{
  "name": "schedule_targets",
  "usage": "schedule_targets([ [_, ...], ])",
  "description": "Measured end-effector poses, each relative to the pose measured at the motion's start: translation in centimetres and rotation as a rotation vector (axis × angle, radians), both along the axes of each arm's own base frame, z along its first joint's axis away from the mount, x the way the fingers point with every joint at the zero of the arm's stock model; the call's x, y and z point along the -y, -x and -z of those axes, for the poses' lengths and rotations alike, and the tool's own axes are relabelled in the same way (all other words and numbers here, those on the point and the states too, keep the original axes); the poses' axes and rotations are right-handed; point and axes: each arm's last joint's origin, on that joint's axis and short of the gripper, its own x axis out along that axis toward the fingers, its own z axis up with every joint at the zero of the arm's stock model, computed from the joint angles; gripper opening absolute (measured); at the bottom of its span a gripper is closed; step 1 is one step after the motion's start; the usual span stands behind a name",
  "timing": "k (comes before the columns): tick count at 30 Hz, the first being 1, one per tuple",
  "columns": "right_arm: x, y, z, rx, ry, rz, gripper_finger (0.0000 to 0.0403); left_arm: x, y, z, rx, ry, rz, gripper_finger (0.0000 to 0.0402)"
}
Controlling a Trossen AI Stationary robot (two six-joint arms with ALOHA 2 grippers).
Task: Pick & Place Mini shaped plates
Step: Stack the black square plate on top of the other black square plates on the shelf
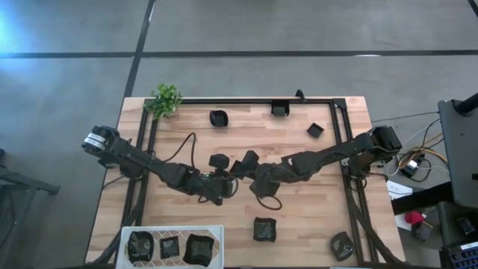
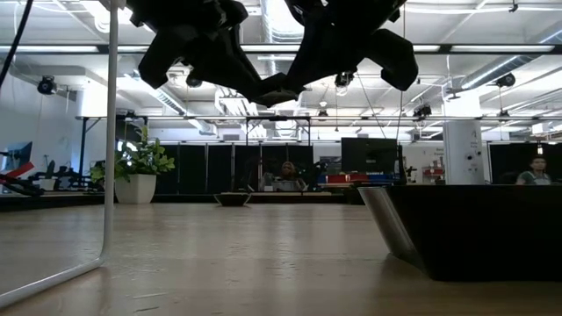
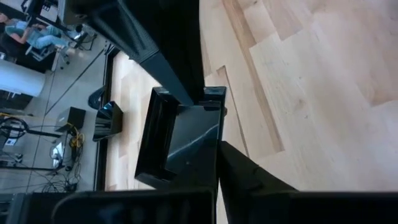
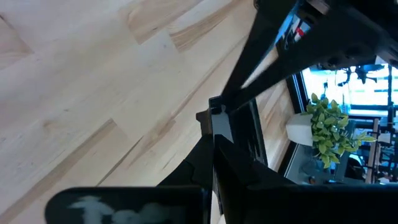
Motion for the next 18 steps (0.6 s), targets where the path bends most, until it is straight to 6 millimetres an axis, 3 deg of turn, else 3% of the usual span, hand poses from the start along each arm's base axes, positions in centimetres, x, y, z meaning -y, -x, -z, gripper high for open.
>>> schedule_targets([
  [12,-0.07,0.02,0.0,-0.007,0.028,-0.028,0.0009,0.01,-0.02,0.0,-0.001,0.007,0.007,0.0001],
  [18,-0.1,0.02,-0.01,-0.009,0.043,-0.042,0.0042,0.01,-0.03,-0.01,0.003,0.011,0.004,0.0],
])
